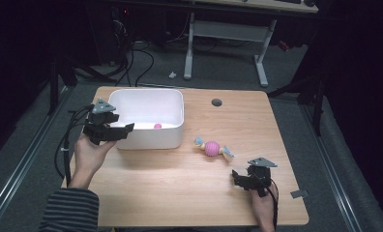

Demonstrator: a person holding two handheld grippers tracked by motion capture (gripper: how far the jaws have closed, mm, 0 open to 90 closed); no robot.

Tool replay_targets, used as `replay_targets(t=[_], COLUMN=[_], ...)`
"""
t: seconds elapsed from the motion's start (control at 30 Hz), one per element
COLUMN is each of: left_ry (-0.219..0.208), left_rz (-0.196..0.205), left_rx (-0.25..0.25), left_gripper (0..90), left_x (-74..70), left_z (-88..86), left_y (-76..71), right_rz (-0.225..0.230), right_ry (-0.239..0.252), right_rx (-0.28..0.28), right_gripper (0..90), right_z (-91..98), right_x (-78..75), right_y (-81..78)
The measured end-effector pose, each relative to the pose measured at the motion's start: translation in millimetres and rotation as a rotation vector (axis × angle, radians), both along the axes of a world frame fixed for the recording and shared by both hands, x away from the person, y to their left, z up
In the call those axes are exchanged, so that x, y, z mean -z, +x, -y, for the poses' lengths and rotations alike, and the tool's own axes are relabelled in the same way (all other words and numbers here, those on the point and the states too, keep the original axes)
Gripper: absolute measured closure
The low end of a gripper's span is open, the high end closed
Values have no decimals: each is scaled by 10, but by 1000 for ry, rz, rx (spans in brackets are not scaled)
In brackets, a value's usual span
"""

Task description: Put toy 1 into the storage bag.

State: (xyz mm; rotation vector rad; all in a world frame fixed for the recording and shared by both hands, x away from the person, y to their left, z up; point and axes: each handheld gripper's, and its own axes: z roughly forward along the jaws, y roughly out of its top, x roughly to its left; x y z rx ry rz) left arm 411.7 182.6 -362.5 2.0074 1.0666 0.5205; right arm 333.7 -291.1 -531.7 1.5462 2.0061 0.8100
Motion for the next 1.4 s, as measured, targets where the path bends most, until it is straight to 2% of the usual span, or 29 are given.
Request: replay_targets(t=[0.33,0.37,0.5,0.73,1.17,1.23,1.4], left_ry=[-24,-36,-50,-77,-94,-110,-104], left_rz=[-4,-4,-10,-28,-51,-54,-56], left_rx=[-7,-11,-19,-37,-45,-44,-55], left_gripper=[351,351,350,349,346,345,343], left_x=[126,155,218,359,556,623,729], left_z=[-71,-89,-119,-173,-181,-175,-147], left_y=[-158,-186,-233,-266,-326,-344,-364], right_rz=[1,0,0,0,0,0,0], right_ry=[-1,0,-3,-3,-3,-4,-3], right_rx=[-1,0,-19,-27,-28,-28,-28], right_gripper=[137,138,137,138,137,138,137], right_z=[0,0,-4,-7,-7,-7,-7], right_x=[0,0,0,-1,-1,-1,-1], right_y=[0,0,-5,-8,-8,-8,-8])
